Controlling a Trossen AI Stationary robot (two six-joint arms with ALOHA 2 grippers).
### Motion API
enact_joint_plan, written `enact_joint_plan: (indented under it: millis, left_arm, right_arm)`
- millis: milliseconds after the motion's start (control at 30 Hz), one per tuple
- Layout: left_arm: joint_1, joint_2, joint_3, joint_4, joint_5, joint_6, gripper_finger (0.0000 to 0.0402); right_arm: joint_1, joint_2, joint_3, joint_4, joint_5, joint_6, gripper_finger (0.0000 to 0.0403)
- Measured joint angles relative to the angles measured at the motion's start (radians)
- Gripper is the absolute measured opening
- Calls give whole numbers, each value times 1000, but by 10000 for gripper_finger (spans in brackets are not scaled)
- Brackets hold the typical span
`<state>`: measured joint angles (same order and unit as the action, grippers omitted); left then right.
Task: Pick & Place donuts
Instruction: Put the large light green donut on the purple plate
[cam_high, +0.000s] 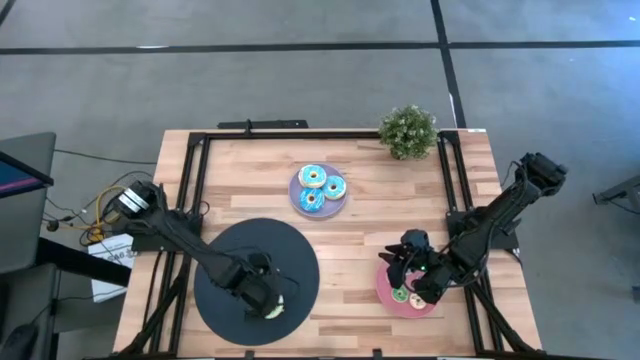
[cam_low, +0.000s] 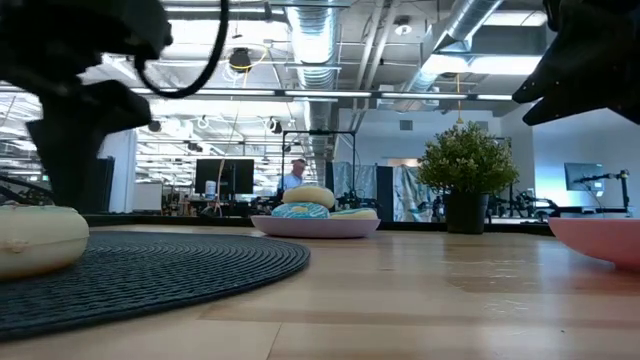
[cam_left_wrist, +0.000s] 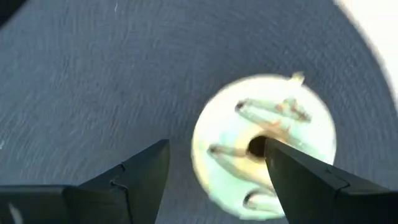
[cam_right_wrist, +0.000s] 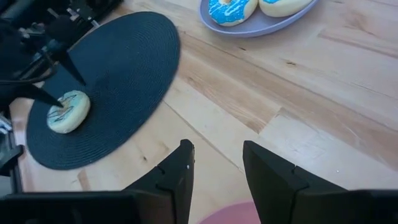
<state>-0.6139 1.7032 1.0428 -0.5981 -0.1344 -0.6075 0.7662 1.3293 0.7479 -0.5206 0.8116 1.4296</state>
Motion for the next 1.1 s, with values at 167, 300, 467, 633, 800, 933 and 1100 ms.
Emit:
enact_joint_plan:
  millis: [167,300,467,633,800,933,1100]
  left_arm:
    - [1,38,3,30,24,12,255]
    - [-1,35,2,40,17,13,253]
    - [-3,50,2,53,38,16,219]
    - [-3,50,1,58,46,20,167]
    - [-2,50,1,59,55,19,132]
    - [-1,50,12,50,56,18,116]
    - [24,50,87,-64,59,28,103]
  right_arm:
    - [6,0,0,37,0,-21,129]
    - [8,0,0,103,0,-81,129]
    - [8,0,1,168,0,-148,129]
    - [8,0,1,167,0,-148,129]
    - [8,0,1,168,0,-148,129]
    - [8,0,1,167,0,-148,129]
    - [8,0,1,167,0,-148,129]
